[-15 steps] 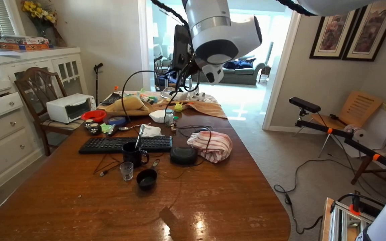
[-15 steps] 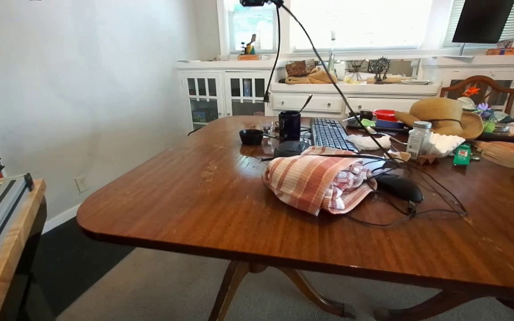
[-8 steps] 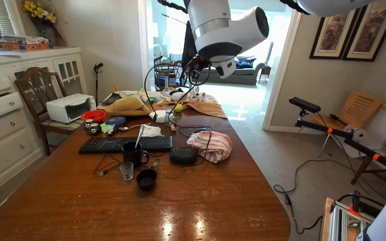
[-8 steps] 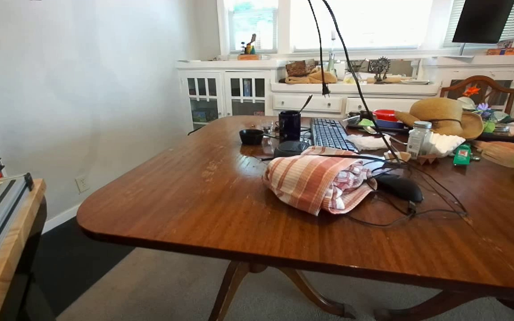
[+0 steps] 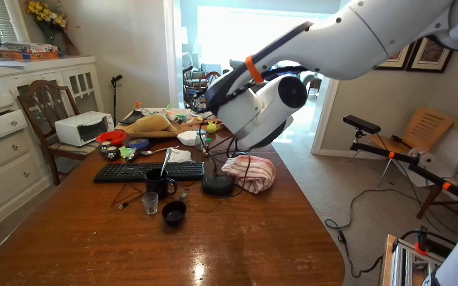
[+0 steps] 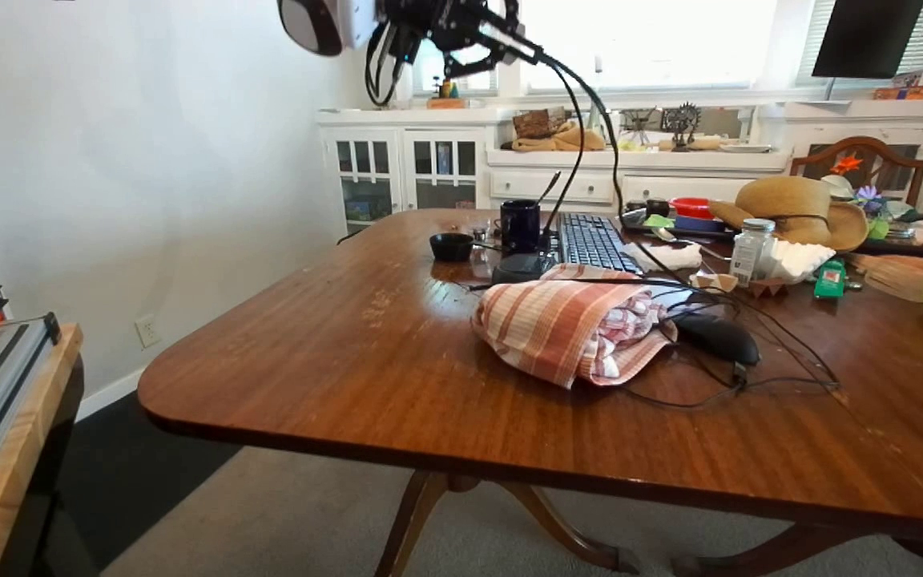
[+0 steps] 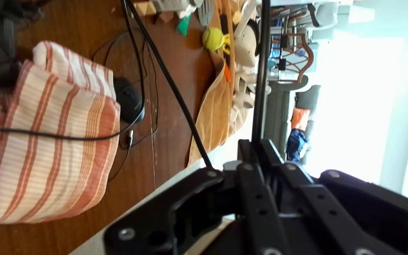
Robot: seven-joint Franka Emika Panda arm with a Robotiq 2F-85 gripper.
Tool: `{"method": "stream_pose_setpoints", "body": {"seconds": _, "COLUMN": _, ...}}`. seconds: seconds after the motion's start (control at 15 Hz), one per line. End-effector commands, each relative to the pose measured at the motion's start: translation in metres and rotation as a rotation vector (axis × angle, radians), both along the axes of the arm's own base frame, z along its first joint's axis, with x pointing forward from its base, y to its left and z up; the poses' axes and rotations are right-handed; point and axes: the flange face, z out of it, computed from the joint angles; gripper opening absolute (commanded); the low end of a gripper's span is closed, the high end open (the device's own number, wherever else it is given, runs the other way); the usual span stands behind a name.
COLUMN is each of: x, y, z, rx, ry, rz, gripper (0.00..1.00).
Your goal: Move the cable on the left to the right.
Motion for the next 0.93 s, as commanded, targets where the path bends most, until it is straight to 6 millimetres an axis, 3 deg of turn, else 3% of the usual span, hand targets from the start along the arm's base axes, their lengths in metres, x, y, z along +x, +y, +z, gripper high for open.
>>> {"method": "stream_pose_setpoints", "body": {"seconds": 0.0, "x": -0.019, "y": -0.008, "z": -0.048, "rx": -0.070, "ry": 0.046, "rz": -0.067, "gripper": 0.02}}
{"method": "stream_pose_setpoints", "body": {"seconds": 0.27, "x": -0.031, "y": -0.011, "z": -0.096, "rx": 0.009, "ry": 0.144, "rz": -0.041, "gripper": 0.02}}
{"method": "stream_pose_setpoints", "body": {"seconds": 0.53, "x": -0.031, "y": 0.008, "z": -0.136, "rx": 0.164, "ry": 0.225, "rz": 0.120, "gripper": 0.02}}
{"method": "stream_pose_setpoints", "body": {"seconds": 0.87, "x": -0.028, "y": 0.030, "z": -0.160, "rx": 0.304, "ry": 0.288, "rz": 0.280, "gripper": 0.02}}
